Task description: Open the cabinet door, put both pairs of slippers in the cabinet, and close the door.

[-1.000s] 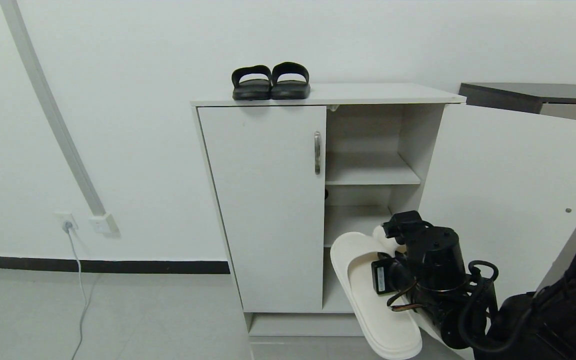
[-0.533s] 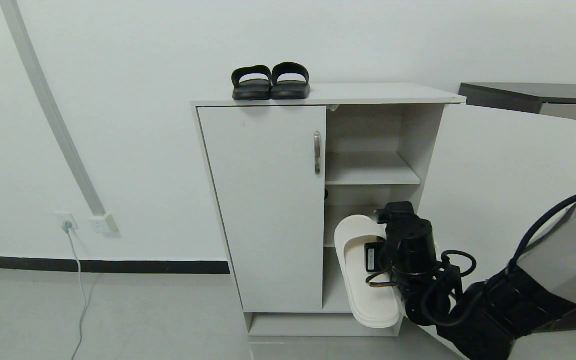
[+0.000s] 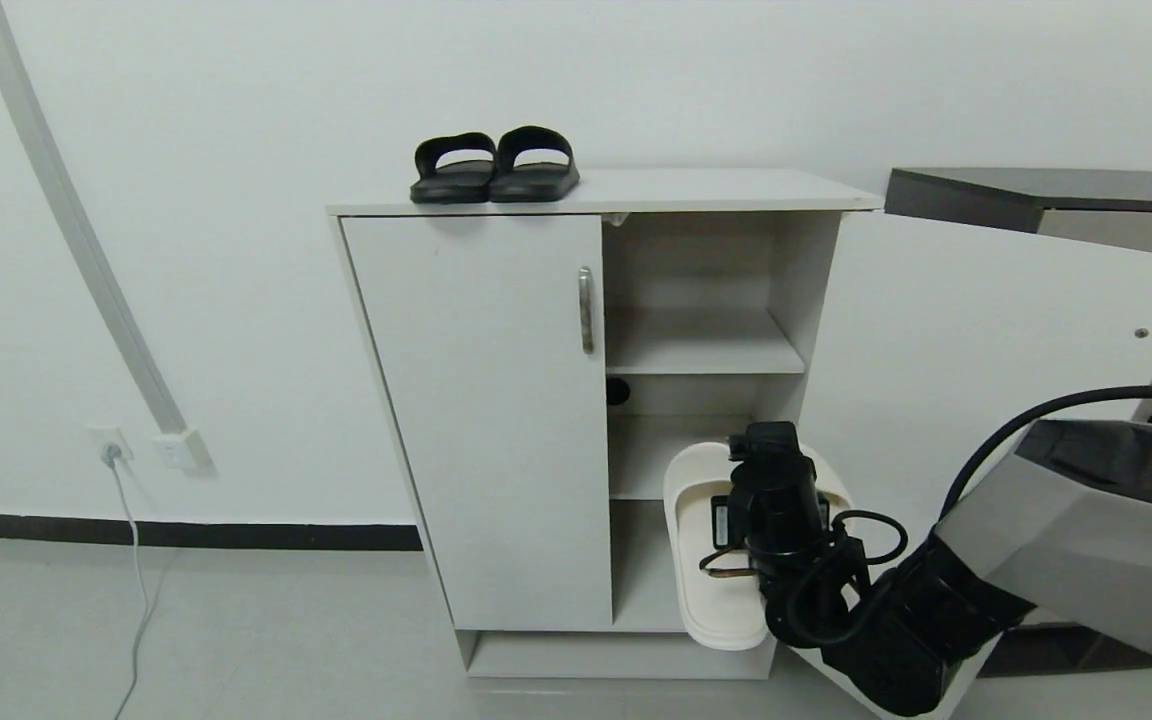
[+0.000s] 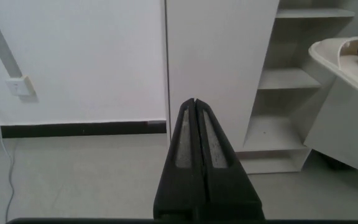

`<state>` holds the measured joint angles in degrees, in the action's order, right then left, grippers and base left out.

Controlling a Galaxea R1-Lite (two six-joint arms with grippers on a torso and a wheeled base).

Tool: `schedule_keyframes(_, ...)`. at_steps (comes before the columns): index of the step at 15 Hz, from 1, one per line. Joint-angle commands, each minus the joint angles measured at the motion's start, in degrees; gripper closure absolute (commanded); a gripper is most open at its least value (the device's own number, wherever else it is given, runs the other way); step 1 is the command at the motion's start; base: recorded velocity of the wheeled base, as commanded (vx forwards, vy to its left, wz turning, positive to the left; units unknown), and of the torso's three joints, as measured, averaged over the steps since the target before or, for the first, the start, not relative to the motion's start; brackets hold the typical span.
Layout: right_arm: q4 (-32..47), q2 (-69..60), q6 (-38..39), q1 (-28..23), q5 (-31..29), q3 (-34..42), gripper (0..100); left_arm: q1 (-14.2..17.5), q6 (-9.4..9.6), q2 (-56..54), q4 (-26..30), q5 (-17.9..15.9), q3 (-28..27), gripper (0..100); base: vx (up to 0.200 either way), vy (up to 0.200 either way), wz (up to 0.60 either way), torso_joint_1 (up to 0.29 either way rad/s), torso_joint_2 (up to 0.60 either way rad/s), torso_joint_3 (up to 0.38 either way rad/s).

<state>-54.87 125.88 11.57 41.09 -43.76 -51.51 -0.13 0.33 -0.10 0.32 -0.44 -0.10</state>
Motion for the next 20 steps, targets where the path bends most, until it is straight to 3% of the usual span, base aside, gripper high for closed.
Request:
schedule_keyframes(1,-1.12,2.18,-0.14,0.65,0.61,-1.23,100,-0.04,0.02,0.19,0.03,0.0,0.01,100,0.0,0.0,0.0,0.0,0.0,0.0)
schedule_keyframes(6,-3.4,6.4,0.03,1.8,4.83,-3.78,100,0.05,0.02,0.19,0.03,0.0,0.01,100,0.0,0.0,0.0,0.0,0.0,0.0)
schedule_keyframes(20,-4.54,10.0,-0.49,1.53,4.92,-6.24,100,-0.04,0.02,0.19,0.03,-0.09,0.01,100,0.0,0.0,0.0,0.0,0.0,-0.043)
